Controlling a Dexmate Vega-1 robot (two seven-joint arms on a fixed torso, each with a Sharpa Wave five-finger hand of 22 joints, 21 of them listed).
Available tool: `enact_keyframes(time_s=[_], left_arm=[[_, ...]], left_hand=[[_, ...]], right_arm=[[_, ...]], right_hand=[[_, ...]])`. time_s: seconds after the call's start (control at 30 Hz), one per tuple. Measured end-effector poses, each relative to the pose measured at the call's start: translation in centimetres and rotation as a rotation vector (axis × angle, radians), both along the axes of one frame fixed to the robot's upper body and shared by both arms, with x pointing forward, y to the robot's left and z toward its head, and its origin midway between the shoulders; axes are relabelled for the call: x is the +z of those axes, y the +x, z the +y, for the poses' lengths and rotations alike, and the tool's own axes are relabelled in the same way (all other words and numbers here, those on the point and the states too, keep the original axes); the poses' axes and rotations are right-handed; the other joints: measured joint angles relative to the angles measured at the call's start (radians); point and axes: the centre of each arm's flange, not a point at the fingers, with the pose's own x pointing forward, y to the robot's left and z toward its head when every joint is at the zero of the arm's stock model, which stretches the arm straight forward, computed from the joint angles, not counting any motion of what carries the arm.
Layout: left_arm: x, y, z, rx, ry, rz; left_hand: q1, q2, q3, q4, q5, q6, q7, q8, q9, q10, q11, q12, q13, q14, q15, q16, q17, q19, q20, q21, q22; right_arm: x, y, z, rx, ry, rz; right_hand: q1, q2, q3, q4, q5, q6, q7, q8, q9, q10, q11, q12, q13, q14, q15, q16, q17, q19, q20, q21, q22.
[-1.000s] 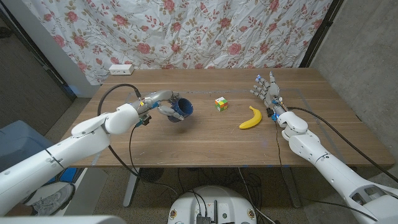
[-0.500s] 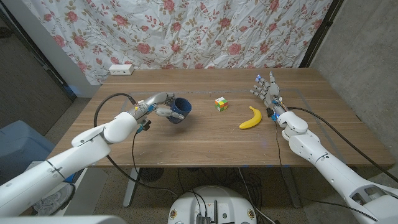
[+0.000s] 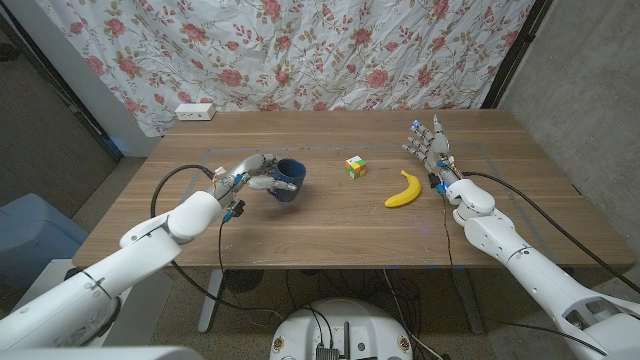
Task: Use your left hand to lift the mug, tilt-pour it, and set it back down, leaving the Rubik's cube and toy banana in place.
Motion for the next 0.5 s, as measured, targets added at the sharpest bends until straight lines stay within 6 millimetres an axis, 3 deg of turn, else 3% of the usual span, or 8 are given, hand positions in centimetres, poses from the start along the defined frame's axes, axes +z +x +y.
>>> enact_keyframes(time_s=[0.5], left_arm=[[-2.2, 1.5, -1.5, -0.089, -0.144, 0.027]], left_hand=[[0.0, 0.0, -0.004, 0.004, 0.0, -0.006, -0.006, 0.0, -0.009, -0.005, -0.005, -0.017, 0.0, -0.002, -0.009, -0.023, -0.01, -0.025, 0.003, -0.014, -0.006]], right_arm=[[0.0, 0.0, 0.0, 0.0, 0.0, 0.0]], right_hand=[[0.0, 0.0, 0.0, 0.0, 0.0, 0.0, 0.0, 0.0, 0.0, 0.0, 0.0, 0.0, 0.0, 0.0, 0.0, 0.0, 0.0, 0.0, 0.0, 0.0, 0.0]])
